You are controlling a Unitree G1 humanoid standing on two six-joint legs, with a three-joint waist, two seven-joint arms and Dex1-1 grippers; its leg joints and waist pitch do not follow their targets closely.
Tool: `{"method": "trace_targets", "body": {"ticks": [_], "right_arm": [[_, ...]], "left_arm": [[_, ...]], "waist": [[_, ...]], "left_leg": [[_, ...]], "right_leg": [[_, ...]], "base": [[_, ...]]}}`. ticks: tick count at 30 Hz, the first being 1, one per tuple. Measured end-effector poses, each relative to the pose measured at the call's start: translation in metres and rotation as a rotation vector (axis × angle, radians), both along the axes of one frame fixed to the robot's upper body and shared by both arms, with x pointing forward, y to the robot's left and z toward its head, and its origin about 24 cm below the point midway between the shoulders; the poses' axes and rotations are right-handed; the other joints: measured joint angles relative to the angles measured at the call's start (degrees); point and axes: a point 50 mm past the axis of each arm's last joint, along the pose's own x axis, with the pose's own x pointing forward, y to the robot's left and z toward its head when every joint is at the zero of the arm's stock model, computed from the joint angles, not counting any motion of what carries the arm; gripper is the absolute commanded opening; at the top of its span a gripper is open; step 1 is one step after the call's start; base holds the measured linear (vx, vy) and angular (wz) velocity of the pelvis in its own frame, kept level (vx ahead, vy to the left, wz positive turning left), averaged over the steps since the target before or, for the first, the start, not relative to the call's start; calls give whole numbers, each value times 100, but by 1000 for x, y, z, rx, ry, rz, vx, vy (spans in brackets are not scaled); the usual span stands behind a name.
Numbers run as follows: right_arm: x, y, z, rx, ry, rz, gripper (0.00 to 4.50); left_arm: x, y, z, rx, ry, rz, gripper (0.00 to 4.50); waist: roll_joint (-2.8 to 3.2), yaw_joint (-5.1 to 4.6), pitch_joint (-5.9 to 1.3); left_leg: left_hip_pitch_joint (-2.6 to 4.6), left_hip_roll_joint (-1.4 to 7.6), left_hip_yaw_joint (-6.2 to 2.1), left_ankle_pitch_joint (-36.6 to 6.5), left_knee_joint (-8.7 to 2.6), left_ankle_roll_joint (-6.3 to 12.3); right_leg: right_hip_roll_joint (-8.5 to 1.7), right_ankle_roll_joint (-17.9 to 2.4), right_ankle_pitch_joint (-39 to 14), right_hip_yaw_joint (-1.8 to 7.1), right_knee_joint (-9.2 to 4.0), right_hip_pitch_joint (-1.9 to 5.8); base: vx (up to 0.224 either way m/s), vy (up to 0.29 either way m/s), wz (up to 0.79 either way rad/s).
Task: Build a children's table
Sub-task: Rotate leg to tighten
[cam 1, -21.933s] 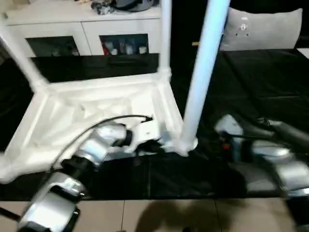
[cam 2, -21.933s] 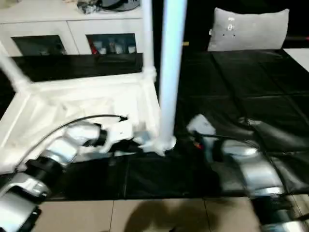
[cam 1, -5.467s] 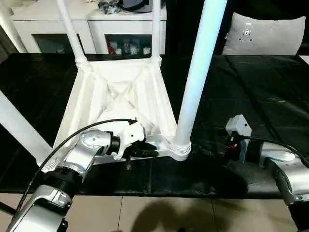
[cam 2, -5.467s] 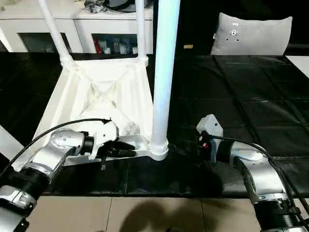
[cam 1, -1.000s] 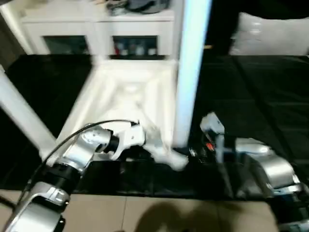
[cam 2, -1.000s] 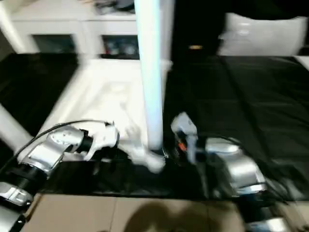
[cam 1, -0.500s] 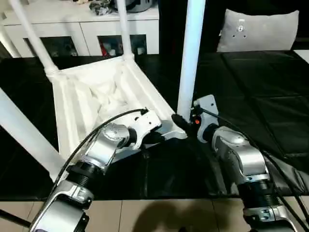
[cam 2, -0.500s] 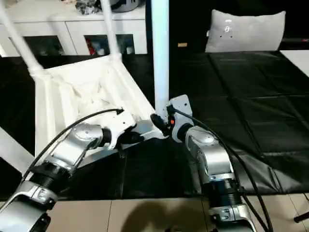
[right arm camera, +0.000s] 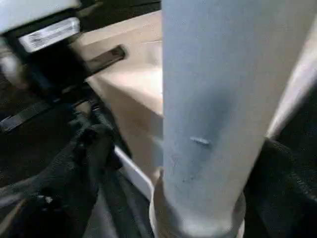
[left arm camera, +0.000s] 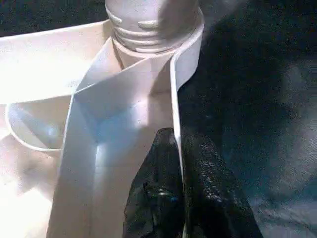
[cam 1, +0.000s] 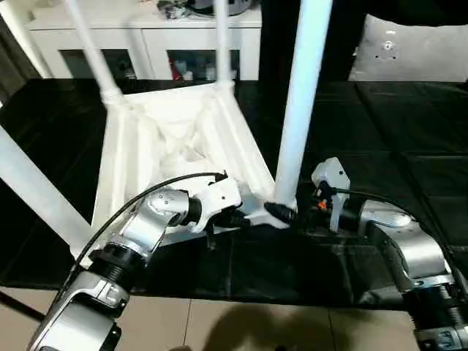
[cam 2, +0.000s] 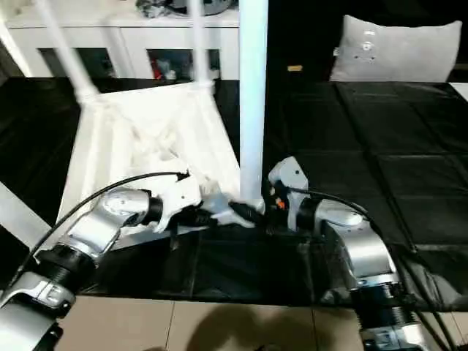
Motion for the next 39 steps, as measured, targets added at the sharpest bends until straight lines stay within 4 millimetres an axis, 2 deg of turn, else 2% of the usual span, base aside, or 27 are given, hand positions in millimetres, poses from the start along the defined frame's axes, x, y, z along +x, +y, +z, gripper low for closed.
{"method": "trace_targets", "body": {"ticks": [5, 7, 10, 12, 15, 17, 26, 27, 34, 39], "right_arm": [[-9, -13, 6, -34, 48, 178, 447], [-10, -13, 7, -21, 58, 212, 420], [-14, -13, 7, -20, 84, 282, 420], [-16, -13, 7, -23, 104, 332, 382], [-19, -12, 6, -12, 120, 374, 378], [-20, -11, 6, -5, 133, 400, 343], [-24, -8, 3, 13, 181, 455, 274], [-24, -8, 3, 15, 186, 459, 251], [-26, -7, 3, 23, 202, 455, 209], [-25, -1, 2, 37, 211, 406, 205]], "left_arm": [[-7, 15, 1, 55, -10, -149, 0], [-9, 16, 2, 61, -11, -180, 0], [-13, 15, 2, 59, -3, -236, 0], [-18, 15, 2, 53, 11, -281, 0], [-22, 15, 1, 50, 28, -329, 0], [-23, 15, 1, 50, 36, -344, 0], [-24, 14, 1, 52, 35, -372, 0], [-24, 15, 1, 52, 35, -372, 0], [-25, 16, 1, 44, 49, -370, 0], [-23, 17, 0, 38, 84, -322, 0]], "waist": [[-6, 86, 2], [-8, 113, 3], [-12, 167, 3], [-19, 203, 3], [-19, 232, 3], [-21, 232, 3], [-22, 233, 3], [-23, 233, 3], [-22, 231, 3], [-21, 205, 2]], "left_leg": [[1, 4, 6, 0, -2, 4], [3, 4, 9, 0, 1, 4], [7, 4, 11, 0, 4, 3], [10, 6, 11, 0, 4, 3], [10, 6, 19, 0, 3, 3], [10, 6, 21, 0, 4, 2], [9, 6, 21, 0, 4, 3], [9, 6, 22, 0, 4, 3], [11, 6, 22, 0, 5, 2], [21, 8, 23, 5, 4, -13]], "right_leg": [[2, 1, -4, -1, 3, 0], [2, 1, -4, 0, 5, 0], [1, 1, -3, 4, 6, 2], [1, 1, -3, 4, 9, 2], [1, 1, -3, 4, 10, 2], [1, 1, -3, 5, 10, 3], [1, 1, -4, 5, 10, 3], [1, 1, -4, 5, 10, 3], [1, 1, -4, 5, 11, 3], [5, 7, -6, 5, 19, 4]], "base": [[0, 0, 0], [0, 0, 0], [0, 0, 0], [0, 0, 0], [0, 0, 0], [0, 0, 0], [0, 0, 0], [0, 0, 0], [0, 0, 0], [0, 0, 0]]}}
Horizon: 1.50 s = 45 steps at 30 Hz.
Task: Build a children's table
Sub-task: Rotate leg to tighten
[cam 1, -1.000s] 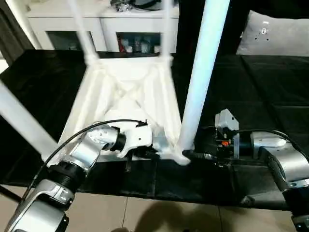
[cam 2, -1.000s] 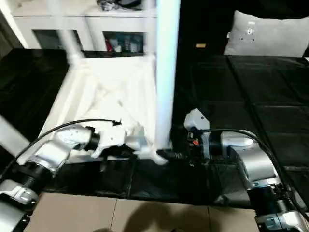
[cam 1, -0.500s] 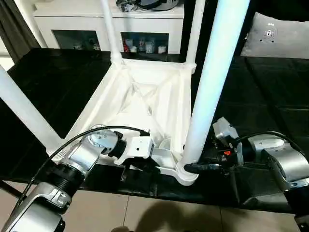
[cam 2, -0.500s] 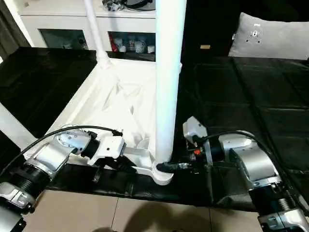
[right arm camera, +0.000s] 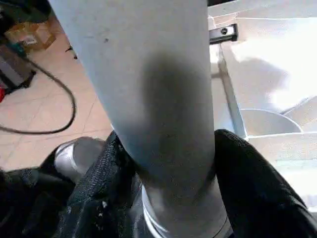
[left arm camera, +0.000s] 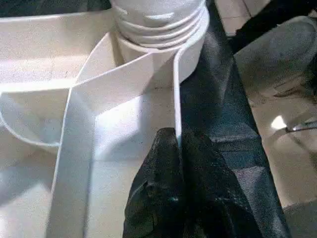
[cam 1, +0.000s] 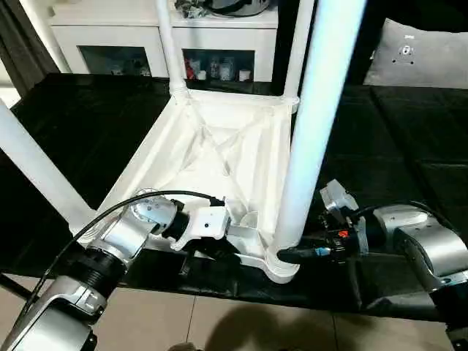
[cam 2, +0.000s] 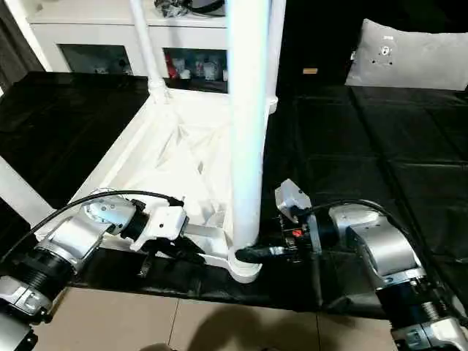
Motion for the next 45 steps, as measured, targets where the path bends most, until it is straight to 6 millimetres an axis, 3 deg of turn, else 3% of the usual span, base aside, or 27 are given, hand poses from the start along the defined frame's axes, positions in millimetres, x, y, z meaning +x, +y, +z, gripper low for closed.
{"method": "trace_targets", "body": {"ticks": [3, 7, 8, 11, 14, 16, 21, 24, 29, 36, 43, 45], "right_arm": [[9, 9, -3, 9, -39, -148, 203], [38, 23, -8, 4, -103, -519, 200], [48, 27, -7, -16, -120, -642, 200], [55, 28, -8, -24, -121, -763, 200], [60, 35, -6, -31, -129, -826, 200], [62, 38, -6, -19, -132, -870, 252], [61, 35, -7, 1, -136, -877, 300], [55, 23, -7, 10, -146, -821, 327], [40, 4, -6, -6, -167, -662, 365], [27, -9, -1, -43, -176, -442, 427], [16, -13, 6, -74, -175, -216, 427], [12, -16, 8, -67, -153, -159, 400]], "left_arm": [[9, 4, 1, 16, 7, 140, 0], [28, -6, 0, 9, -32, 410, 0], [32, -16, 0, -4, -45, 483, 0], [33, -29, -2, -36, -40, 535, 0], [35, -33, -2, -44, -40, 589, 0], [36, -36, -2, -44, -50, 619, 0], [38, -39, 0, -44, -69, 624, 0], [37, -39, 0, -43, -95, 580, 0], [34, -32, 0, -30, -107, 487, 0], [27, -18, 0, -17, -116, 328, 0], [18, -9, 1, 8, -99, 156, 0], [15, -8, 1, 16, -93, 102, 0]], "waist": [[7, -61, -3], [-3, -355, 7], [-3, -465, 7], [-11, -571, 8], [-8, -538, 5], [-2, -497, 3], [0, -468, 4], [3, -425, 6], [11, -271, 9], [10, -190, 8], [11, -49, 8], [9, 8, 8]], "left_leg": [[6, 3, -1, 12, -2, -43], [10, 2, -13, 36, 2, -59], [6, 0, -22, 36, 8, -58], [-4, -4, -32, 31, -2, -51], [-4, -3, -30, 30, -18, -50], [-5, 0, -30, 30, -28, -50], [-18, -4, -33, 26, -27, -42], [-24, -5, -33, 22, -27, -34], [-25, -5, -27, 39, -26, -1], [-23, -4, -27, 40, -20, -2], [-24, -3, -23, 39, -20, 0], [-22, -2, -17, 39, -21, 1]], "right_leg": [[4, 9, 6, -1, 1, 1], [5, 10, 7, -7, -16, -5], [4, 10, 7, -19, -37, -9], [6, 10, 20, -22, -58, -5], [12, 8, 61, -26, -57, -4], [17, 8, 61, -29, -57, -5], [11, 3, 64, -27, -75, -6], [10, -29, 83, -27, -84, -6], [9, -29, 86, -27, -87, -6], [9, -18, 92, -25, -90, -3], [7, -25, 96, -25, -95, 0], [7, -25, 96, -24, -94, 1]], "base": [[0, 0, 0], [0, 0, 0], [0, 0, 0], [0, 0, 0], [0, 0, 0], [0, 0, 0], [0, 0, 0], [0, 0, 0], [0, 0, 0], [0, 0, 0], [0, 0, 0], [0, 0, 0]]}}
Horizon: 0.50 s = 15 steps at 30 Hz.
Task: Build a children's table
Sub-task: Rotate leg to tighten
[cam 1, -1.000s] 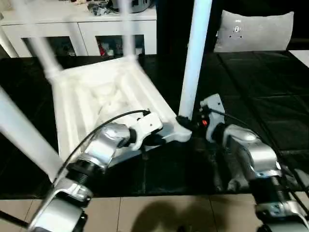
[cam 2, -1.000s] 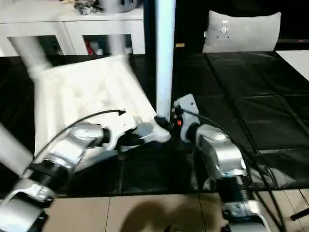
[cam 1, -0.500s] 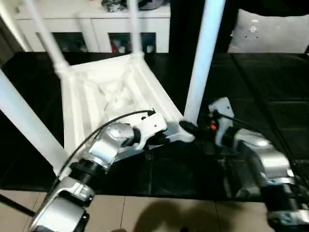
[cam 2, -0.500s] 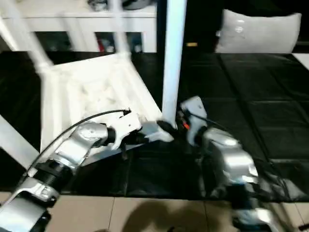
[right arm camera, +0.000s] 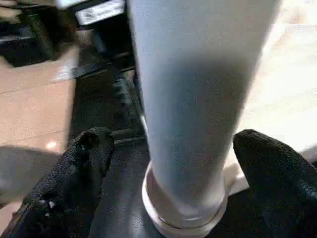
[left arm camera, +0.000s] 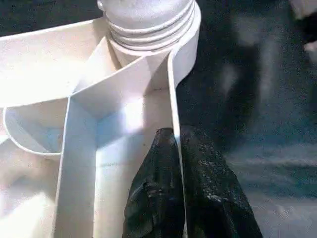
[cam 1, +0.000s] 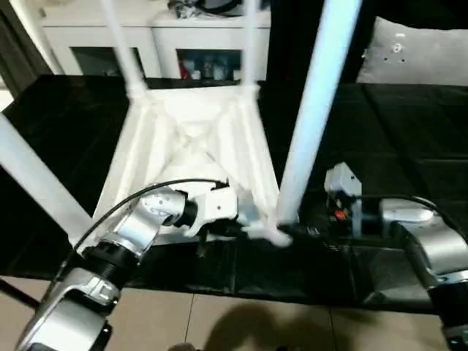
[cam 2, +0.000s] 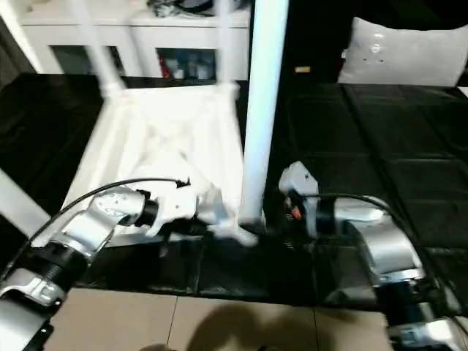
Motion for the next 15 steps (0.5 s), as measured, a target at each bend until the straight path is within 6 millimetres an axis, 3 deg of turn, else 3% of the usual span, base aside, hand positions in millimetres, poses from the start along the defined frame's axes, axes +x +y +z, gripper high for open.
{"method": "trace_targets", "body": {"ticks": [15], "right_arm": [[-9, 5, -5, -10, 80, 145, 264]], "left_arm": [[-8, 4, 2, 31, 0, -138, 0]], "waist": [[-2, 11, 0]], "left_leg": [[5, 2, 4, 0, 0, -1]], "right_leg": [[0, 4, -2, 3, 0, 4]], "base": [[0, 0, 0]]}}
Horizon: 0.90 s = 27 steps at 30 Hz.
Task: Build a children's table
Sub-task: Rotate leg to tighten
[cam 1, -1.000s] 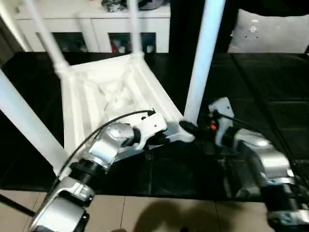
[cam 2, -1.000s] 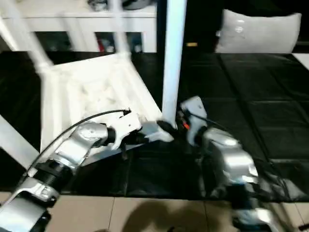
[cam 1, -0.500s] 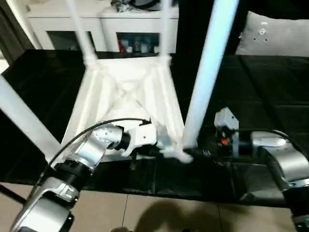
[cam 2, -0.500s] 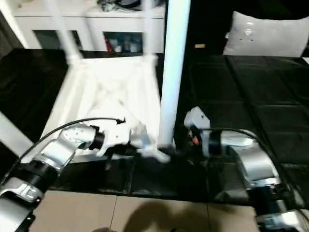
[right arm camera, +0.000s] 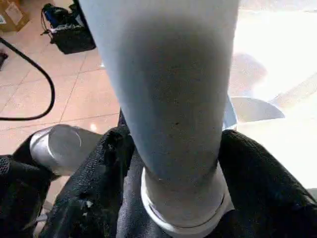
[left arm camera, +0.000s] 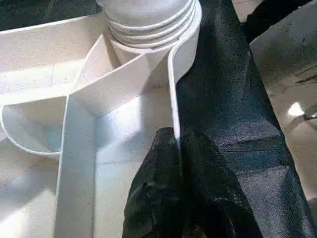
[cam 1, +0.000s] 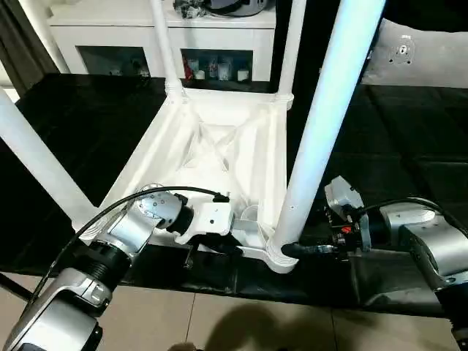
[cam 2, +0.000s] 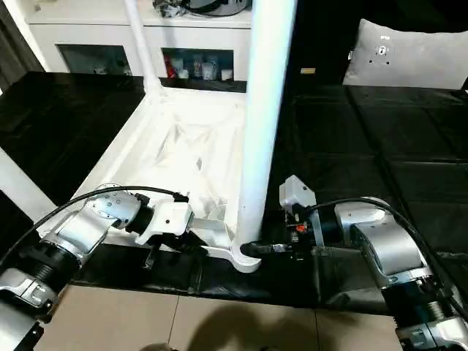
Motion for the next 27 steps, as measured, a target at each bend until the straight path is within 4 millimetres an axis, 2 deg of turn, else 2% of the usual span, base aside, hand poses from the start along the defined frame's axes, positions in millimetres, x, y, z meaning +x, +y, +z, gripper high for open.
{"method": "trace_targets", "body": {"ticks": [6, 14, 16, 18, 20, 23, 27], "right_arm": [[0, 0, -1, 0, 2, 0, 213], [2, 12, -3, 25, 23, -68, 193], [5, 16, -5, 35, 19, -136, 193], [10, 22, -8, 36, -1, -244, 193], [19, 27, -11, 42, -18, -405, 192], [28, 30, -11, 23, -40, -537, 192], [45, 46, -12, 8, -59, -748, 192]], "left_arm": [[0, 1, 0, 1, 6, -8, 0], [1, 5, -2, -23, 92, 93, 0], [4, 8, -2, -23, 109, 164, 0], [8, 8, -3, -25, 103, 255, 0], [13, 2, -5, -35, 85, 354, 0], [16, -7, -7, -60, 81, 435, 0], [24, -20, -8, -75, 47, 594, 0]], "waist": [[-1, 4, 0], [1, -42, -2], [0, -104, -1], [-2, -214, 0], [-4, -355, 0], [-3, -496, -3], [-4, -639, -5]], "left_leg": [[0, 0, 2, 0, 0, 0], [15, 4, 4, 3, 0, -10], [21, 5, 4, 2, 0, -37], [25, 3, 4, 7, 4, -41], [26, 2, -2, 8, 16, -41], [24, -1, -14, 8, 21, -40], [21, -5, -19, 7, 35, -39]], "right_leg": [[0, 1, 0, 0, 0, 0], [2, 19, -9, 2, 8, 1], [2, 21, -7, 2, 13, 1], [2, 23, -5, 2, 15, 1], [2, 25, -4, 0, 8, 2], [1, 26, -4, -9, -27, 9], [0, 26, -4, -12, -30, 15]], "base": [[0, 0, 0], [0, 0, 0], [0, 0, 0], [0, 0, 0], [0, 0, 0], [0, 0, 0], [0, 0, 0]]}}
